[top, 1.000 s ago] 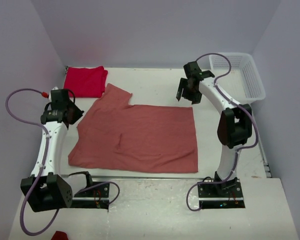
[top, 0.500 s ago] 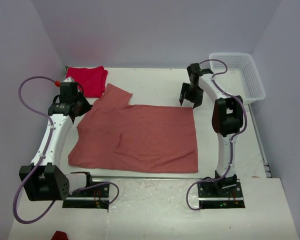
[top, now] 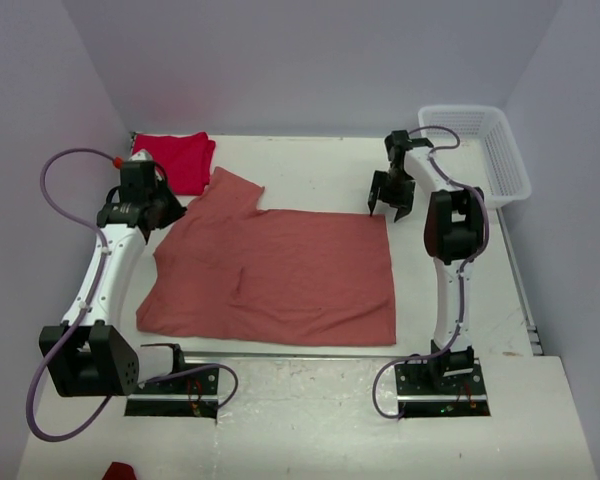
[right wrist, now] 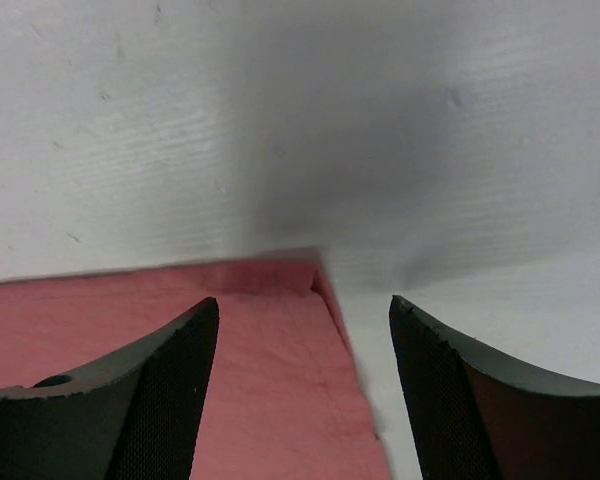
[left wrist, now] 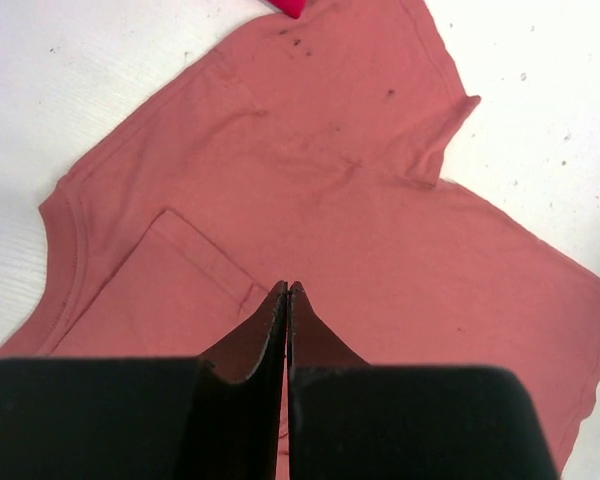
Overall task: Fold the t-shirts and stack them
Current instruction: Grap the side of the flattened tshirt furthest away from the robot with both arms
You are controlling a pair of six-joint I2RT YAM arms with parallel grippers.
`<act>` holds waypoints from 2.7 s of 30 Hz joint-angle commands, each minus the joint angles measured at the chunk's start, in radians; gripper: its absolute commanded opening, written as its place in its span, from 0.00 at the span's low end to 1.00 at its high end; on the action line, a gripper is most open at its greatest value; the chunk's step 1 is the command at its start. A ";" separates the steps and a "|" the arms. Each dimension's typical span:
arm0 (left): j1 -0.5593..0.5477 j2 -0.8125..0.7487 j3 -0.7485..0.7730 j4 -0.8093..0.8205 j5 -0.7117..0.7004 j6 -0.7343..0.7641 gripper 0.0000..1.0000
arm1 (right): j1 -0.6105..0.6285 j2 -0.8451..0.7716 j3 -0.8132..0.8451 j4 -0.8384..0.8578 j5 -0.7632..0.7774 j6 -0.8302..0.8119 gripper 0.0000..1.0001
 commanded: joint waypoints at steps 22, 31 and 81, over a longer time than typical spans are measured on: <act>-0.008 0.003 0.159 -0.012 0.068 0.045 0.00 | -0.013 0.100 0.185 -0.191 -0.180 -0.060 0.49; -0.008 0.002 0.150 -0.004 0.085 0.051 0.00 | -0.013 0.083 0.191 -0.159 -0.092 -0.039 0.56; -0.007 -0.028 0.006 0.068 0.206 0.049 0.01 | 0.004 0.031 0.151 -0.035 0.188 -0.342 0.80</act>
